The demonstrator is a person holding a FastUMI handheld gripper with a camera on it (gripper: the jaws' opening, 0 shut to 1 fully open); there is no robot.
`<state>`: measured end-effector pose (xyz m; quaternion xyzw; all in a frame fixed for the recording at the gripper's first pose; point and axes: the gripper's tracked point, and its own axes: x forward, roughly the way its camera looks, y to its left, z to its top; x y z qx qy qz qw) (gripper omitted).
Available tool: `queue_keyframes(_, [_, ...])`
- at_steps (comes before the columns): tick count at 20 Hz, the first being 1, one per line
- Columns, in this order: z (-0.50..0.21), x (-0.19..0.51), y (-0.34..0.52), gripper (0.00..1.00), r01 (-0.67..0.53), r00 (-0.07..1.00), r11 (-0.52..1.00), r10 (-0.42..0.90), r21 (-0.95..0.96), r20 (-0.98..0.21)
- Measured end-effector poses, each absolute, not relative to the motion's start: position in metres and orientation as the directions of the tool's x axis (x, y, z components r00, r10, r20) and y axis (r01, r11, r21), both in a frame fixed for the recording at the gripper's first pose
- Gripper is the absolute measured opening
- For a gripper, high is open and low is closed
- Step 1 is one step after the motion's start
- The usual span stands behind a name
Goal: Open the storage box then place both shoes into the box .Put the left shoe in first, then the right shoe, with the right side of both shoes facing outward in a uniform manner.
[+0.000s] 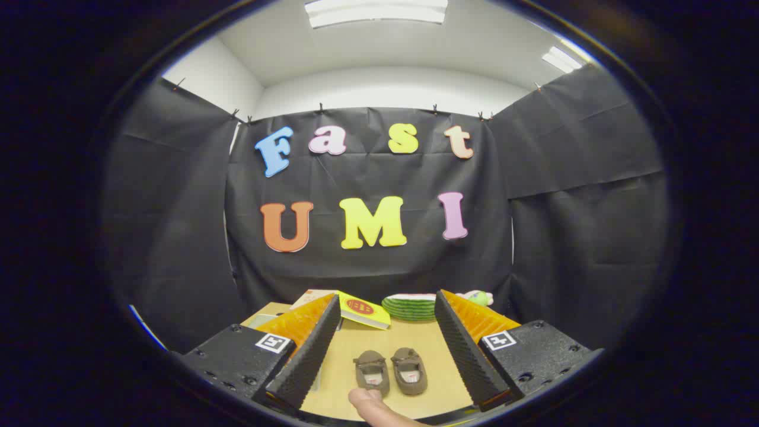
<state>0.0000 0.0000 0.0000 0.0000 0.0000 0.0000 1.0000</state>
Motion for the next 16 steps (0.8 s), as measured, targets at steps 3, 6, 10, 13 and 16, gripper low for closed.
queue_keyframes(3, [0.002, 0.001, 0.001, 1.0, -0.01, 1.0, 1.0, 0.01, -0.002, 0.009])
queue_keyframes(6, [-0.009, 0.005, 0.004, 1.0, -0.018, 1.0, 1.0, 0.017, -0.003, -0.018])
queue_keyframes(10, [-0.013, 0.011, 0.004, 1.0, -0.01, 1.0, 0.999, 0.01, -0.037, -0.009])
queue_keyframes(13, [-0.026, 0.014, 0.009, 1.0, -0.018, 1.0, 0.998, 0.017, -0.066, -0.021])
queue_keyframes(16, [-0.037, 0.019, 0.013, 1.0, -0.025, 0.999, 0.996, 0.023, -0.091, -0.027])
